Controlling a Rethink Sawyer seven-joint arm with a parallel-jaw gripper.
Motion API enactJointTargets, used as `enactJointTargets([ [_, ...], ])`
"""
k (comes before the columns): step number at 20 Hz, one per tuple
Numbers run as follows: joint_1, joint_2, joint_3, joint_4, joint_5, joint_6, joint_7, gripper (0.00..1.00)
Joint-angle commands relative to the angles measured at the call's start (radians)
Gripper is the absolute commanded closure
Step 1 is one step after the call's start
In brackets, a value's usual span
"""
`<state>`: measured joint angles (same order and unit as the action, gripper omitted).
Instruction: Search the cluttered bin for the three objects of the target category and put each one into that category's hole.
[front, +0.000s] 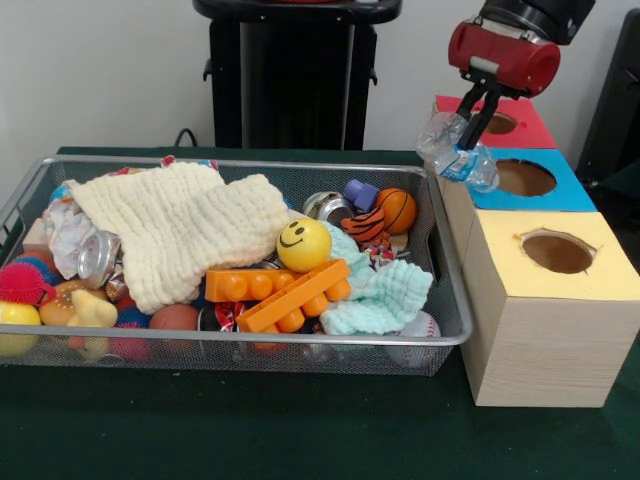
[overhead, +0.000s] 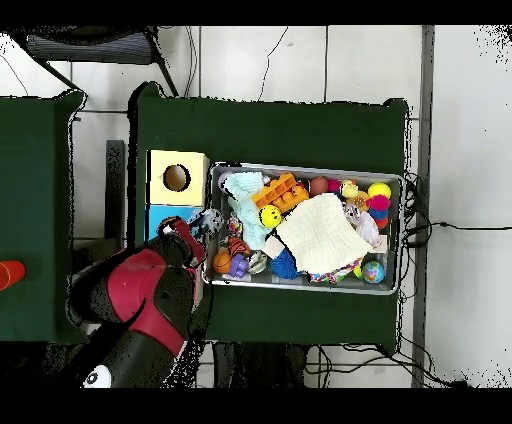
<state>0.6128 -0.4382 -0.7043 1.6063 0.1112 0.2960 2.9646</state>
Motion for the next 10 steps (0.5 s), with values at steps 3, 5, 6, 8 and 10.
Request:
enactJointTargets([
  [3,-0.009,0.009,0.054,0.018,0.107,0.028,0.179,1.00],
  [5,-0.009,0.012,0.054,0.016,0.114,0.030,0.170,1.00],
  [6,-0.006,0.018,0.049,0.016,0.116,0.027,0.169,1.00],
  [8,-0.004,0.028,0.050,0.015,0.119,0.028,0.160,1.00],
  [10,-0.005,0.034,0.056,0.017,0.121,0.033,0.152,1.00],
])
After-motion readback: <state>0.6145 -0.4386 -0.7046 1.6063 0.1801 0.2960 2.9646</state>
